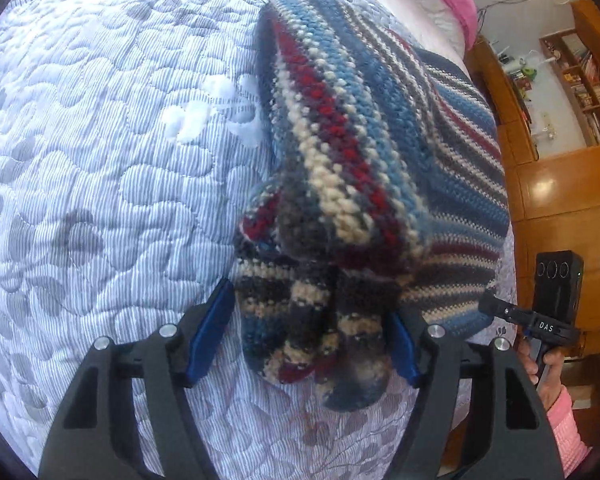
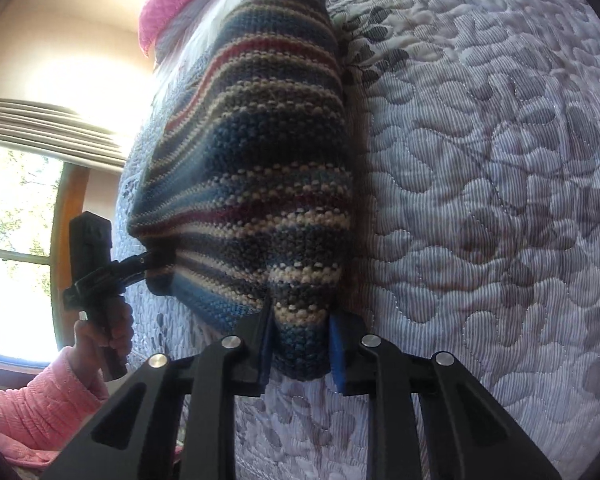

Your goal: Fold small clothes

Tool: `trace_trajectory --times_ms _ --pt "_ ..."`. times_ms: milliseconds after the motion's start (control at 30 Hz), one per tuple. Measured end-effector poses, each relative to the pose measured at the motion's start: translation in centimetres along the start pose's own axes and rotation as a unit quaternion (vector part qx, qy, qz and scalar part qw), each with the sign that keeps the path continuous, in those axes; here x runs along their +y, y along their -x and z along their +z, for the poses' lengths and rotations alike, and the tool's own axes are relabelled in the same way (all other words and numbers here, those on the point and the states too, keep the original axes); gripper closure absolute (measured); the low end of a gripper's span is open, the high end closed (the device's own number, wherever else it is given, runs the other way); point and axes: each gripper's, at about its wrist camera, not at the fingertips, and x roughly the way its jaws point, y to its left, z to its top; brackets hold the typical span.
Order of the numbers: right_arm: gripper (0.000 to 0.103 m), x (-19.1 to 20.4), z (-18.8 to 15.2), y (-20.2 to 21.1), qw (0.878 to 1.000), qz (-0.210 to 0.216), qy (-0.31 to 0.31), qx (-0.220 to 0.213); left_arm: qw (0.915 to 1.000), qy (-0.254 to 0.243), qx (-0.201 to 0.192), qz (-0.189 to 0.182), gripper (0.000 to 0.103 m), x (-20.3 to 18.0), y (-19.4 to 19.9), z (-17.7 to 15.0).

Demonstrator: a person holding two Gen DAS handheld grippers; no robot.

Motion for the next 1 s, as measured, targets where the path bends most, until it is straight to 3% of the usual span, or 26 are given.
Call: trace_trajectory --times_ms 100,267,567,733,1000 --pt "0.077 0.1 -0.2 -1.0 1.0 -0.006 -0.014 0.001 0.9999 -0.013 -0.002 0.011 0.031 -0.1 0.1 -0.3" --pt "0.066 1.5 -0.5 -1.3 0.999 -0.03 -0.017 -0.007 0.9998 0.006 0.003 0.019 0.026 0.1 0.9 -0.6" --pt "0.052 4.2 -2.8 2.3 0.992 -0.115 0.021 -0.036 0.9978 0.02 -0.014 0.062 0.024 -1.4 6.2 -4.0" --pt "0.024 7.3 -5.2 3.5 0.983 -0.174 0.048 -0.038 0.9922 0.032 -0.025 0.118 0.017 -1.9 9.5 -6.0" --pt "0.011 10.7 -8.3 5.9 0.975 -0.209 0.056 -0.052 0.9868 0.027 -0.036 0.156 0.015 -4.7 13.4 -8.9"
